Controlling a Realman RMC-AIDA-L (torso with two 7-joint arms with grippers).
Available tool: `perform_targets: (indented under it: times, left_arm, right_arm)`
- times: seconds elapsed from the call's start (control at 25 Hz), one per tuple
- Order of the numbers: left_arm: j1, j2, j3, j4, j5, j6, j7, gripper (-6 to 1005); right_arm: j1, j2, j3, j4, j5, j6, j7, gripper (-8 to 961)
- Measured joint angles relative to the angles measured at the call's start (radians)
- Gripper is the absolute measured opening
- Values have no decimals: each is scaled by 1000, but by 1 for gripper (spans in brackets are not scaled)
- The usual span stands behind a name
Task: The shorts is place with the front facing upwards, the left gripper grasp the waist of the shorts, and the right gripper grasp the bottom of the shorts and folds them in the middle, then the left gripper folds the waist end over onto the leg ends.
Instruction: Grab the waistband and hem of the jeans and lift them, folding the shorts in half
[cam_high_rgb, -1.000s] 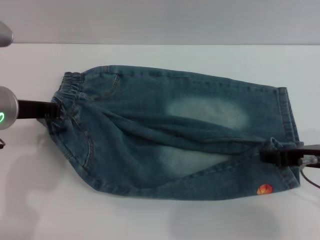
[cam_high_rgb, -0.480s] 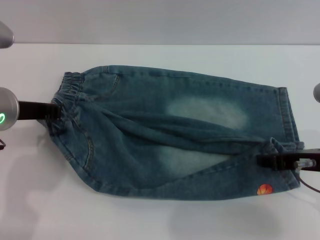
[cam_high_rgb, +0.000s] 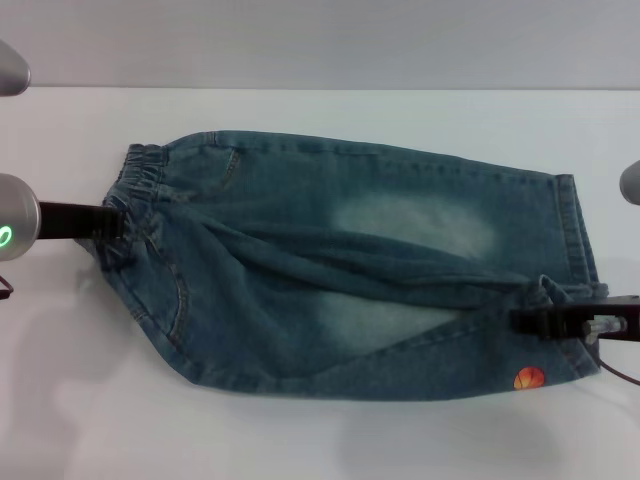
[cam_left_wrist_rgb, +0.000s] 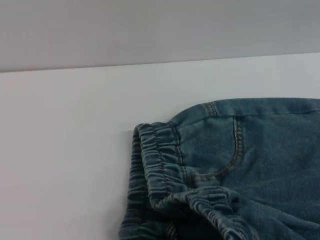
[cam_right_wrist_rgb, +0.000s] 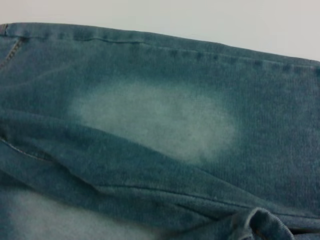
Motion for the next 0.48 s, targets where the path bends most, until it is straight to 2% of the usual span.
perform_targets:
  times: [0.36,0.48]
  left_arm:
    - [0,1,-2,0,-8,0,9,78]
    - [0,2,-6,3,-26,0,22,78]
  right_arm:
    - [10,-3,-2,-23,0,30,-13,509]
    - [11,-3,-3,-25,0,35,-18,405]
